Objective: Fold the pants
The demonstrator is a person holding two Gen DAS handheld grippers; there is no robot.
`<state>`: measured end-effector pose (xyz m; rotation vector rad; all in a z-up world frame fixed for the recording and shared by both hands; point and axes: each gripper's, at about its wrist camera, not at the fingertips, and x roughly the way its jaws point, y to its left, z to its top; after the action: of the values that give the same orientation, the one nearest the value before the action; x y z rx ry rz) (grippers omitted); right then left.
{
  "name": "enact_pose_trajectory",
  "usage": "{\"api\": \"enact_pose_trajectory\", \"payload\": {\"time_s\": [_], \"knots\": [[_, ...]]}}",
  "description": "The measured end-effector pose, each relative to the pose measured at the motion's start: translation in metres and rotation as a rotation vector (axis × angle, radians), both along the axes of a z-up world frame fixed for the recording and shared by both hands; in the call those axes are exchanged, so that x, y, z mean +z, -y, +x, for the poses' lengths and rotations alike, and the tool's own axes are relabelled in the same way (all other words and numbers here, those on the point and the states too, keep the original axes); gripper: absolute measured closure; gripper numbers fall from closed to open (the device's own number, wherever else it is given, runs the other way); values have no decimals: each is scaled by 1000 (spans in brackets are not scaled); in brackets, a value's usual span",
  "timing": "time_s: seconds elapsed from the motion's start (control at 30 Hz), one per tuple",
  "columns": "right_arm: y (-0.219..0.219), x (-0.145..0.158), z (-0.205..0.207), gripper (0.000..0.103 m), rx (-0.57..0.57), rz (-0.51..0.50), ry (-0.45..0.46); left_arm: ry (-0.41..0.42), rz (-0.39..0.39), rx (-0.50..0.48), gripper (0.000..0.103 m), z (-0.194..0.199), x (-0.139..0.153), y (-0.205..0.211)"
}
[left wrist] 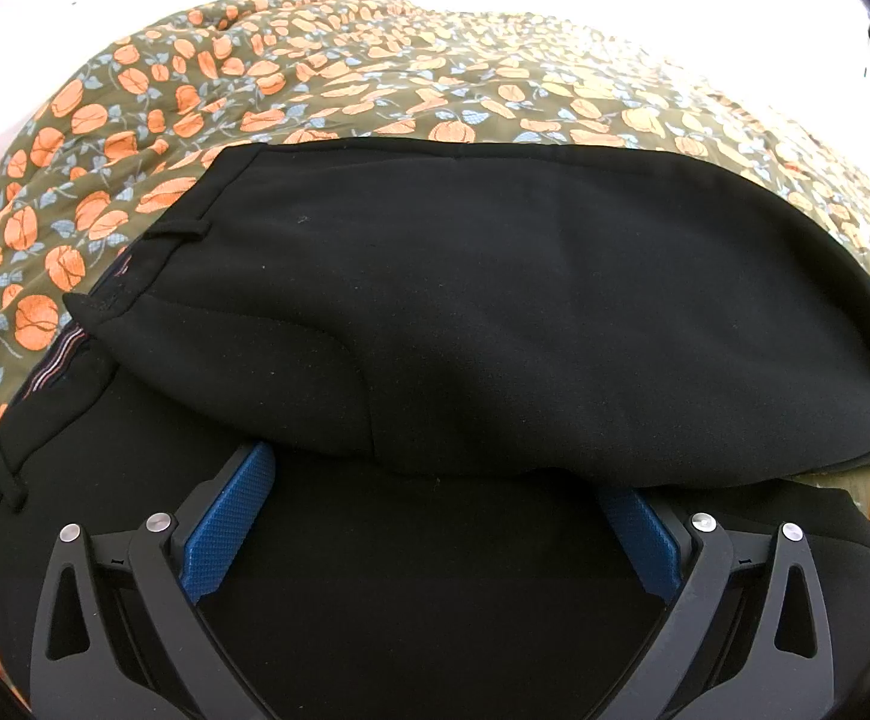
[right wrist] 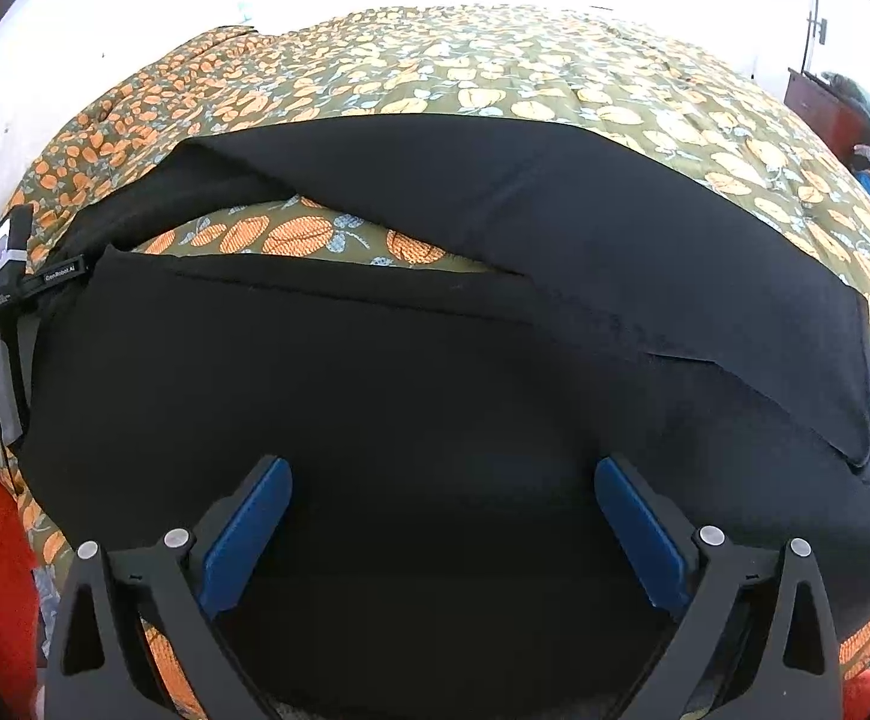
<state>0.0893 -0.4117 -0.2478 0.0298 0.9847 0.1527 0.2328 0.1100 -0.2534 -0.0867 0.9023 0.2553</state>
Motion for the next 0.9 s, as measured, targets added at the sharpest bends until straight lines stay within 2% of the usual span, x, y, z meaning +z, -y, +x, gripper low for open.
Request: {"api": "enact_pose_trajectory", "payload": {"time_s": [0.67,0.9], "knots": [[0,-2,0,2,6,0,3,0,0,0,0,0,1,1],[5,7,-4,3,-9,40,16,0,0,0,0,0,1,1]]}}
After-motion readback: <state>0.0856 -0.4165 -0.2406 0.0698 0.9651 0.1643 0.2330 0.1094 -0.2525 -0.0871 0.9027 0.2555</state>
